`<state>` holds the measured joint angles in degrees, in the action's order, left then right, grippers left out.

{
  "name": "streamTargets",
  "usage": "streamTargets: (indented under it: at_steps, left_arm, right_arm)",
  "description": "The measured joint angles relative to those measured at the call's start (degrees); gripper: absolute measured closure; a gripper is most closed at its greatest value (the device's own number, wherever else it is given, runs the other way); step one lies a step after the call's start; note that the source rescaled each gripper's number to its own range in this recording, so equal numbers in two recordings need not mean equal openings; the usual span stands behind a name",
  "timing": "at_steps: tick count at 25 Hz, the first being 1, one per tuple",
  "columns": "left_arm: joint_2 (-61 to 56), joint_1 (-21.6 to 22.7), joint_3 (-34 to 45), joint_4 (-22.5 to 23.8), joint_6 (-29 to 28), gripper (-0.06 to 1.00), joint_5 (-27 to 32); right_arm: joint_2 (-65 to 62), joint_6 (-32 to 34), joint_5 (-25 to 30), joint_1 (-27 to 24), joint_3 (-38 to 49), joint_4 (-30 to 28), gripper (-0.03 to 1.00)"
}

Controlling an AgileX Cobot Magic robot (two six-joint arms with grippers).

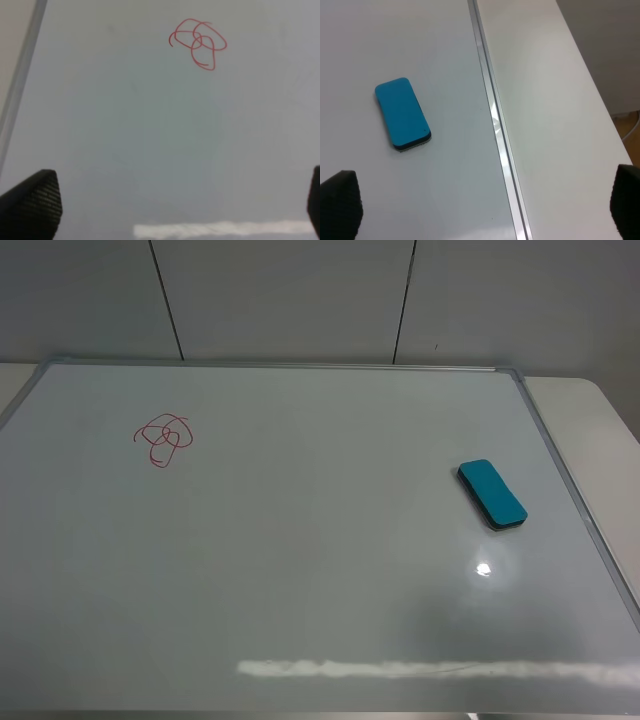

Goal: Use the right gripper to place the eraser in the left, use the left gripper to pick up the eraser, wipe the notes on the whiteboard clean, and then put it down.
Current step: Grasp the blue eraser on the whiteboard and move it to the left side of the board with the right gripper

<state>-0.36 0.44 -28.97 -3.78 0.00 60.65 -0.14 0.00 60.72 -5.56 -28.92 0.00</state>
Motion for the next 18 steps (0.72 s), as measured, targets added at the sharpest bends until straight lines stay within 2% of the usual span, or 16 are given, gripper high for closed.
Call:
streamTargets:
  at_steps: [5, 15, 18]
  left_arm:
    - [0.0, 0.0, 0.0, 0.0, 0.0, -0.06, 0.0]
    - [0.0, 0.0, 0.0, 0.05, 0.0, -0.06, 0.0]
    - [0.0, 0.0, 0.0, 0.05, 0.0, -0.06, 0.0]
  right_arm:
    - [0.0, 0.0, 0.0, 0.0, 0.0, 0.0, -0.03]
    - [0.0, 4.75, 0.0, 0.05, 0.0, -3.51, -0.03]
    - [0.6, 5.2, -1.8, 1.21, -0.91, -3.4, -0.01]
